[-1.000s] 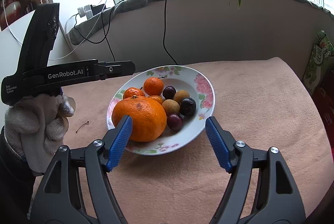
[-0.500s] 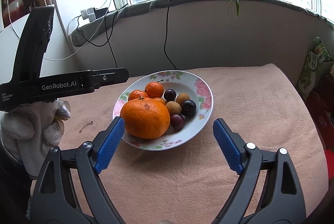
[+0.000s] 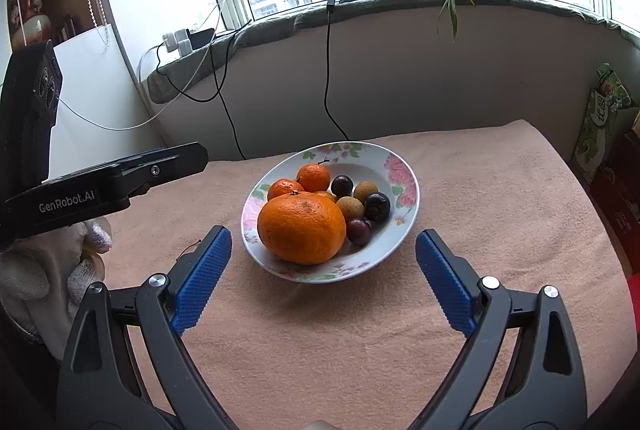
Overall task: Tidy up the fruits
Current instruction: 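Withdraw both tools from the plate toward the large orange by the wall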
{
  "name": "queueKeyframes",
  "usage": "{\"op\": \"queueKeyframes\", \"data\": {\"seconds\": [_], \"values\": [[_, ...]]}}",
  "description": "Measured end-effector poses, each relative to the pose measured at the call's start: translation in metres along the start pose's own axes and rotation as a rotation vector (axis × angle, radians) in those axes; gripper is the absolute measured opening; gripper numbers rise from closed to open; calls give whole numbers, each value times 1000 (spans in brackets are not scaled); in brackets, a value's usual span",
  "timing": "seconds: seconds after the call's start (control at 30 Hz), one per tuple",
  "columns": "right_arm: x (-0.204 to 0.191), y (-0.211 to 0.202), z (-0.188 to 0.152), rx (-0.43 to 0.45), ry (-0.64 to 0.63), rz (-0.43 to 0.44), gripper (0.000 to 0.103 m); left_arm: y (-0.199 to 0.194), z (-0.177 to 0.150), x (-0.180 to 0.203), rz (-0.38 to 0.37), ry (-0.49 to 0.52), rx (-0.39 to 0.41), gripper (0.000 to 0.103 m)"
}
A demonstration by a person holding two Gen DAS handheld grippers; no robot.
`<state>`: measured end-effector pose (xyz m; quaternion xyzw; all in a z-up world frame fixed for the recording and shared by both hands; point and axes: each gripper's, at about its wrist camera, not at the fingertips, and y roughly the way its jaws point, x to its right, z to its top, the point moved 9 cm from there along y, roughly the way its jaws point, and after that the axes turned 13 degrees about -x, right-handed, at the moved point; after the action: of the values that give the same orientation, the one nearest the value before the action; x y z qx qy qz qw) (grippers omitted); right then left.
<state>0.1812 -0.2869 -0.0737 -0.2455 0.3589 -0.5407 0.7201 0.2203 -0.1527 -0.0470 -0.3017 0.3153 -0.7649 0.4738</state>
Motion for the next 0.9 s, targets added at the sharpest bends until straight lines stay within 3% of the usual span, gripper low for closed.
{"op": "queueKeyframes", "data": {"seconds": [0.43, 0.9], "values": [[-41, -5, 2, 6, -47, 30, 95, -36, -29, -32, 55, -52, 27, 80], [-113, 4, 7, -26, -156, 137, 96, -83, -83, -98, 147, -204, 62, 80]]}}
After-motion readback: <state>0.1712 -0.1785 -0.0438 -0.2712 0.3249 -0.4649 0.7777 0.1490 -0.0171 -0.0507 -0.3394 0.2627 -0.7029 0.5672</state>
